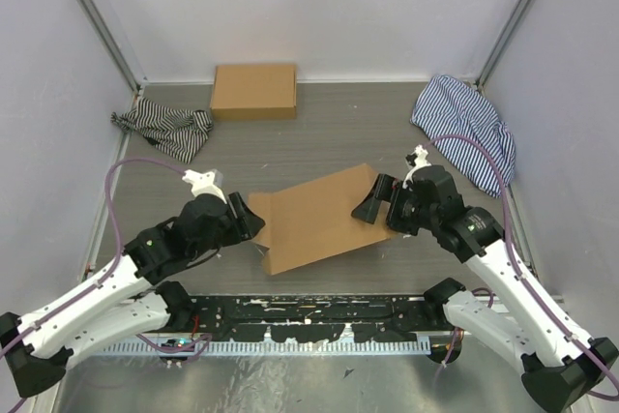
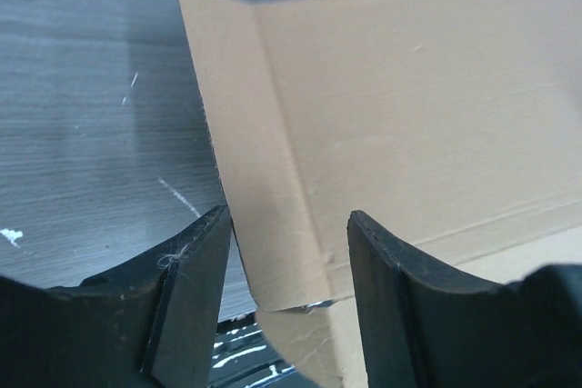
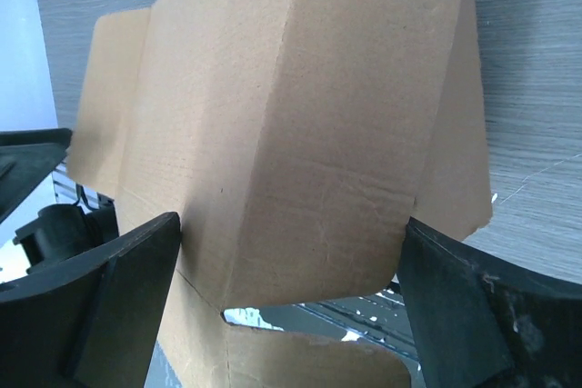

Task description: Fold the paper box

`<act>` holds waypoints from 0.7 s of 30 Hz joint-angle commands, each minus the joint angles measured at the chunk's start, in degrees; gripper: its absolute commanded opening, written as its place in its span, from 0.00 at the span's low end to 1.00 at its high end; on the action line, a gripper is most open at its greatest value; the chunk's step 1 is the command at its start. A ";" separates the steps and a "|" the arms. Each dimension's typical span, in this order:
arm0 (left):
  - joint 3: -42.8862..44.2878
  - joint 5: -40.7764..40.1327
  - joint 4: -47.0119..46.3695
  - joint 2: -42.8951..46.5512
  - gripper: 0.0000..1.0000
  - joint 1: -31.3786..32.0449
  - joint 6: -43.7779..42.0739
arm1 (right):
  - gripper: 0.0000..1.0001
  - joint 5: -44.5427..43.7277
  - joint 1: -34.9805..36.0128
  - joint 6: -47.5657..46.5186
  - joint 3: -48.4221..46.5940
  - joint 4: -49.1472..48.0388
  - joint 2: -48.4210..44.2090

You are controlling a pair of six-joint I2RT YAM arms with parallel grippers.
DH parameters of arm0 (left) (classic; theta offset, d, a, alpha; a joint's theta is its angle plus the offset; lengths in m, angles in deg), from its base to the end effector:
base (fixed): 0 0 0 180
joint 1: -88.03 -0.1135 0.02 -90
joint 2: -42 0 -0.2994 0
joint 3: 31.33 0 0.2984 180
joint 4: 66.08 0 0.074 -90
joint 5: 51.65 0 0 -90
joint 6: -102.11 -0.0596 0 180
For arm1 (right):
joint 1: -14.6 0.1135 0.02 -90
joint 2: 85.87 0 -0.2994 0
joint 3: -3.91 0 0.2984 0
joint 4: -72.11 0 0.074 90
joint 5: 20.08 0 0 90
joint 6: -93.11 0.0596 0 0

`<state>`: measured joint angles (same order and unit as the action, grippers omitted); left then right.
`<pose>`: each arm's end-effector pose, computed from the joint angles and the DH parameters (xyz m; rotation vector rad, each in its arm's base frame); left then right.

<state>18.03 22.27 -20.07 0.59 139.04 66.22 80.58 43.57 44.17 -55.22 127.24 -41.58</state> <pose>0.1351 -0.1407 0.2719 -0.2195 2.2860 -0.6893 0.1655 0.1042 0.3133 0.1499 2.4025 0.8230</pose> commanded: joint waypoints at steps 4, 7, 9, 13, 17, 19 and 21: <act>4.65 -4.59 -2.13 1.76 0.61 -0.09 -1.52 | 1.00 4.10 0.21 5.33 0.15 -7.21 0.75; 6.46 -4.40 -3.40 0.17 0.61 -0.49 -2.42 | 1.00 4.66 0.20 8.78 -0.02 -9.48 0.46; 7.73 -4.29 -3.26 -1.60 0.61 -0.78 -3.30 | 1.00 5.22 0.20 11.58 0.42 -11.03 0.36; 9.94 -4.11 -2.55 -4.48 0.60 -2.44 -4.67 | 1.00 7.10 0.21 18.50 2.75 -15.42 -0.62; 10.94 -3.22 -2.92 -4.49 0.60 -5.68 -5.69 | 1.00 5.38 0.21 20.82 1.97 -17.90 -1.55; 11.30 -2.42 -3.03 -4.31 0.60 -7.65 -6.43 | 1.00 3.65 0.19 21.09 0.61 -17.95 -1.52; 11.77 -1.65 -3.26 -4.49 0.61 -9.81 -7.37 | 1.00 1.99 0.21 21.66 -0.75 -17.98 -1.22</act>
<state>27.32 19.14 -20.88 -4.24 132.26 61.33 84.31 43.57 62.55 -51.94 115.02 -42.04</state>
